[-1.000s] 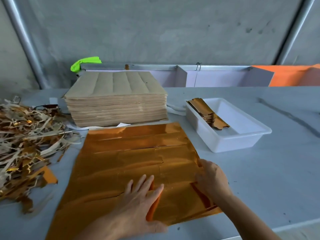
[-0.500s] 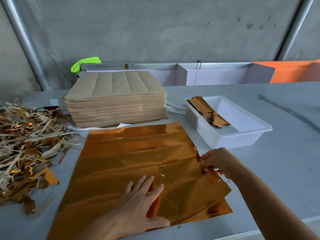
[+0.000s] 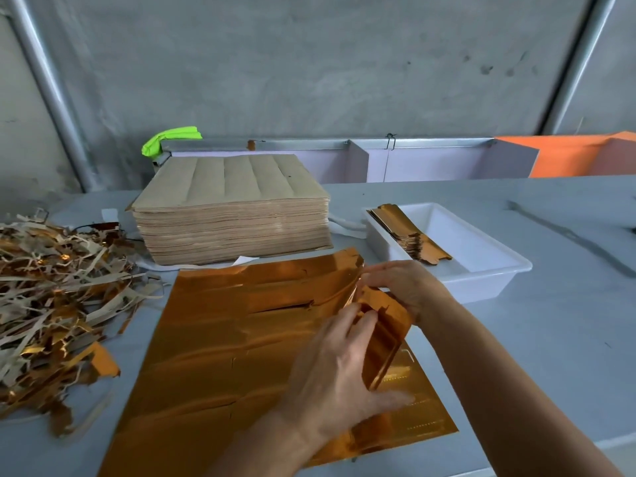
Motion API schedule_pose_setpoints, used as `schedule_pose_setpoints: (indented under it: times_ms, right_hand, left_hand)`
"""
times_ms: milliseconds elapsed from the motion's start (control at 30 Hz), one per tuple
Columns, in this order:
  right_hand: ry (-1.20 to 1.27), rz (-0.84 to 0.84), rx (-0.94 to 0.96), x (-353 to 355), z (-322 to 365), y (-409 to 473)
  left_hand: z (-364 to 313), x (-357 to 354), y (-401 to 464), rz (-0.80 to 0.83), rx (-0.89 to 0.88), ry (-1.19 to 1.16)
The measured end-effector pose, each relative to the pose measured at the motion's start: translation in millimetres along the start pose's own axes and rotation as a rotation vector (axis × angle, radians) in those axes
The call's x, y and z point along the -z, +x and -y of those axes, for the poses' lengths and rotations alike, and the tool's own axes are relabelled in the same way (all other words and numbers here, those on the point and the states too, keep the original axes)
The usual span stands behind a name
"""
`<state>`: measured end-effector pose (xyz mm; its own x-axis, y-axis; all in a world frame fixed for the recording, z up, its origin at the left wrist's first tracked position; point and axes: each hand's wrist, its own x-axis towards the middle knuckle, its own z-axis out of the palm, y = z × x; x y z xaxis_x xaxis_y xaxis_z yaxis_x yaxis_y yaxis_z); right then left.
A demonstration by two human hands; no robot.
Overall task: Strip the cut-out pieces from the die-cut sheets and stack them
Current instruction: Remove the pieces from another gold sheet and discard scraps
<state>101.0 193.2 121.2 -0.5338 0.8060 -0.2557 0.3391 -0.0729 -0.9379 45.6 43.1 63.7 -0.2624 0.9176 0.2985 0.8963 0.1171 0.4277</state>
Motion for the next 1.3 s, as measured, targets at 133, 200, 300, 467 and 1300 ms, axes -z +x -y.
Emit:
schedule_pose_setpoints:
  times_ms: [133,200,300,467,1300]
  right_hand:
    - [0.198,0.073,0.050,-9,-3,-5]
    - [0.418,0.116,0.064,-13,-11,-10]
    - [0.688,0.137,0.040,-17,-30,-22]
    - [0.281,0.055,0.170,-30,-58,-46]
    - [0.328,-0.103,0.115,-57,-89,-47]
  left_hand:
    - [1,-2,6,-0.157,0.021,0.063]
    - [6,-1,6,-0.249,0.027,-0.035]
    - [12,0,4,-0.301,0.166,-0.251]
    - [19,1,4,-0.276,0.444,-0.888]
    - [30,3,7,-0.276,0.632,-1.110]
